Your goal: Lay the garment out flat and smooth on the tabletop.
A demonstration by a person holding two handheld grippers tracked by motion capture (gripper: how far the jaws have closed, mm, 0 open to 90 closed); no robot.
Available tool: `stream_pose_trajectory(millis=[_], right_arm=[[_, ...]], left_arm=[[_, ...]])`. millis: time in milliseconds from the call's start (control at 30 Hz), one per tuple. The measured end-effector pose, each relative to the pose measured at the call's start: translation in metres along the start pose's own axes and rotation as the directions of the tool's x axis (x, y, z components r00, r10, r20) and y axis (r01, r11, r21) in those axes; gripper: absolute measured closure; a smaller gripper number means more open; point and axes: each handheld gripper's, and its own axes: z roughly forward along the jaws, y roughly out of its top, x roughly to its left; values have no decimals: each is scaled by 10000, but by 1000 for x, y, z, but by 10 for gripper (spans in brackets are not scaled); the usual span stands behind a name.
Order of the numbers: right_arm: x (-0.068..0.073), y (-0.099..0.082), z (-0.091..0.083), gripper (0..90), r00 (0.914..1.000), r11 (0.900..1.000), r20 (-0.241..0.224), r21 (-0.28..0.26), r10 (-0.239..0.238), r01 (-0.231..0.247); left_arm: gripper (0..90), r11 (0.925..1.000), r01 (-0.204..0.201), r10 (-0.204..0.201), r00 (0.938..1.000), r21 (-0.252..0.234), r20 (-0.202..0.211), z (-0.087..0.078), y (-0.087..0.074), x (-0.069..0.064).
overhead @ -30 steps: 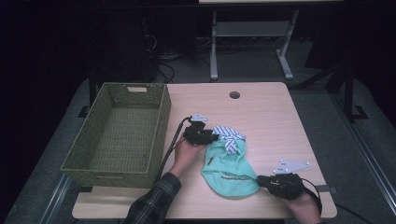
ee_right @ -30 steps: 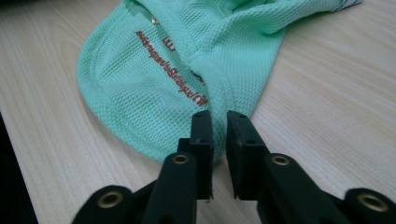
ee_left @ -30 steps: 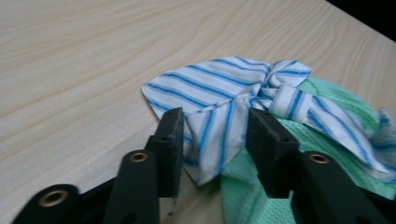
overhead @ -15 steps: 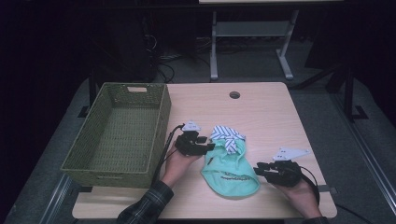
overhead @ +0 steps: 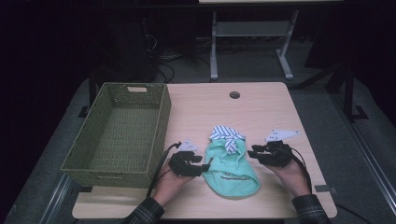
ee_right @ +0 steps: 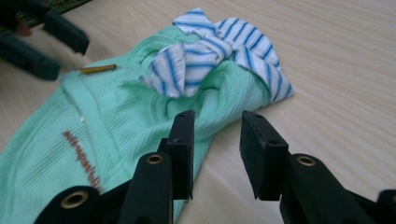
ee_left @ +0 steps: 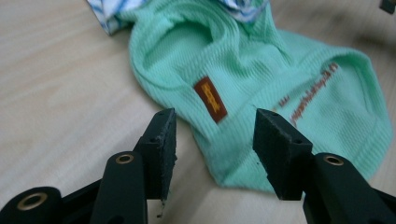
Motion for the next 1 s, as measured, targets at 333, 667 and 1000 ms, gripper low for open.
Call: stream_pose_trajectory(millis=[333,667,1000], right_arm=[[-20,21,39,604,9993,9989,75,289,362,-364],[-25,21,59,876,9991,9970,232,682,360,-375],[-41,14,51,891,9965,9961,722,745,425,-479]], left_arm=[[561,9955,-635,658,9974,708,-308,9,-5,-9],[820,9901,-816,844,9962,1143,-197,6,-2,-10],[846,9830,-1027,1124,9921,1525,-562,1,0,-12]])
